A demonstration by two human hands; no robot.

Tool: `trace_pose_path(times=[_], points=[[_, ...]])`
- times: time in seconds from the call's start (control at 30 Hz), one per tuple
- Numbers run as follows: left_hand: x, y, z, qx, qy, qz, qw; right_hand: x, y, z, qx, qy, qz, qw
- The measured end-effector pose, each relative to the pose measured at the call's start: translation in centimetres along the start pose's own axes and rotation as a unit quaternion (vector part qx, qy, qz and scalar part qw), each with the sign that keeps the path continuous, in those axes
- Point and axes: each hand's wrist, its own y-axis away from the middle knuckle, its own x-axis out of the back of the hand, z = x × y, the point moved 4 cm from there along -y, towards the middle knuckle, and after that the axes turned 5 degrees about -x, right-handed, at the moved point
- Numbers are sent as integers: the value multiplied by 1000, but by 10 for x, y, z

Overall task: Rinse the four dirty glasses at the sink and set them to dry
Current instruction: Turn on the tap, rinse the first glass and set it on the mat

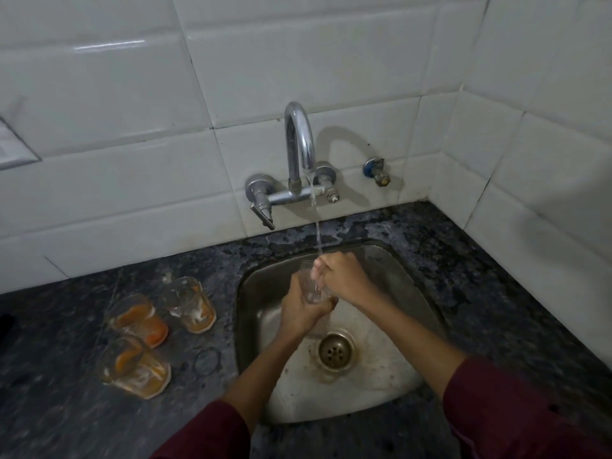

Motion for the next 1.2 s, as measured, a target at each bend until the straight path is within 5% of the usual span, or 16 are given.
trace_pose_path(times=[0.1, 0.2, 0.27, 0.33, 0.5, 0.6, 0.7, 0.8, 0.93, 1.2], points=[[1, -3, 6, -49, -28, 17, 998, 3, 1, -3, -7, -44, 30, 999], [6, -14, 1, -11, 116, -95, 989, 19, -2, 0, 13, -127, 14, 992], [8, -15, -3, 58, 295, -202, 932, 24, -2, 3, 28, -227, -23, 973], [8, -12, -5, 104, 358, -259, 891, 22, 0, 3, 36, -284, -58, 956], [2, -7, -8, 81, 286, -147, 944, 19, -1, -2, 49, -168, -3, 985], [1, -7, -1, -11, 123, -39, 992, 16, -1, -9, 57, -86, 29, 994], [1, -3, 5, -57, -9, 32, 998, 10, -1, -13, 52, -53, 49, 996], [3, -11, -2, -32, 13, -43, 998, 17, -5, -9, 47, -82, 34, 995], [10, -18, -2, 65, 276, -192, 940, 26, -5, -4, 62, -206, -20, 976], [9, -18, 4, -14, 39, 10, 999, 22, -3, -13, 105, -61, 79, 989]])
